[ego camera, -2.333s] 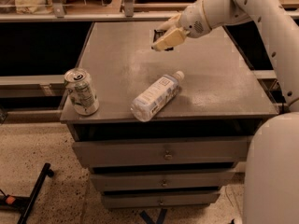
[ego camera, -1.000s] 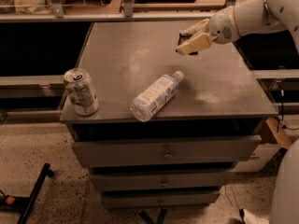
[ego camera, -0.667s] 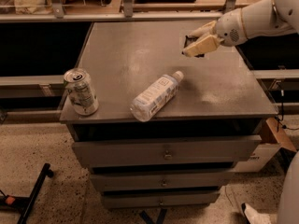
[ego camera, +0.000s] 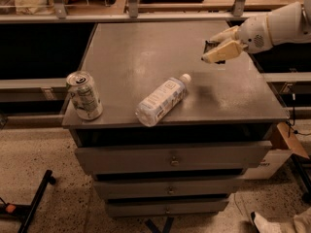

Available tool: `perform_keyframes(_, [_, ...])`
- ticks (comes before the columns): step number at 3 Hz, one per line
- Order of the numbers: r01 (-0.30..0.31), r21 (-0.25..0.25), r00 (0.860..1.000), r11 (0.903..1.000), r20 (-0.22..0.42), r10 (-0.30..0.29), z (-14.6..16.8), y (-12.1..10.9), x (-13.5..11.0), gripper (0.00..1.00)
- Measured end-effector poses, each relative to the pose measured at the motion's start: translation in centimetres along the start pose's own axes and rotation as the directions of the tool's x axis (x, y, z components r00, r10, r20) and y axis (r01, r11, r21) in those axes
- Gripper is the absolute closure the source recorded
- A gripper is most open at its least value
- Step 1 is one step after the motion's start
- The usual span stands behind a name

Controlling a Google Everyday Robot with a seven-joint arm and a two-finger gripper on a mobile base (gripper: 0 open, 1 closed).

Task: Move rxbar chocolate near blue plastic bottle

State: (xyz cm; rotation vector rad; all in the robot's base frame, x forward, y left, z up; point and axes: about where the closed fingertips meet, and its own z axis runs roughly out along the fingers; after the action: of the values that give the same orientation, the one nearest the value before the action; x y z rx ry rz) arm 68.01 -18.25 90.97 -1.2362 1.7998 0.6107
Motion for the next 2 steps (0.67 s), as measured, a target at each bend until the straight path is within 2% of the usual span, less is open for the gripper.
perform_keyframes(2, [-0.003, -0.012, 1.000, 0.9999, -0.008, 0.003, -1.6, 3.3, 1.1, 1.00])
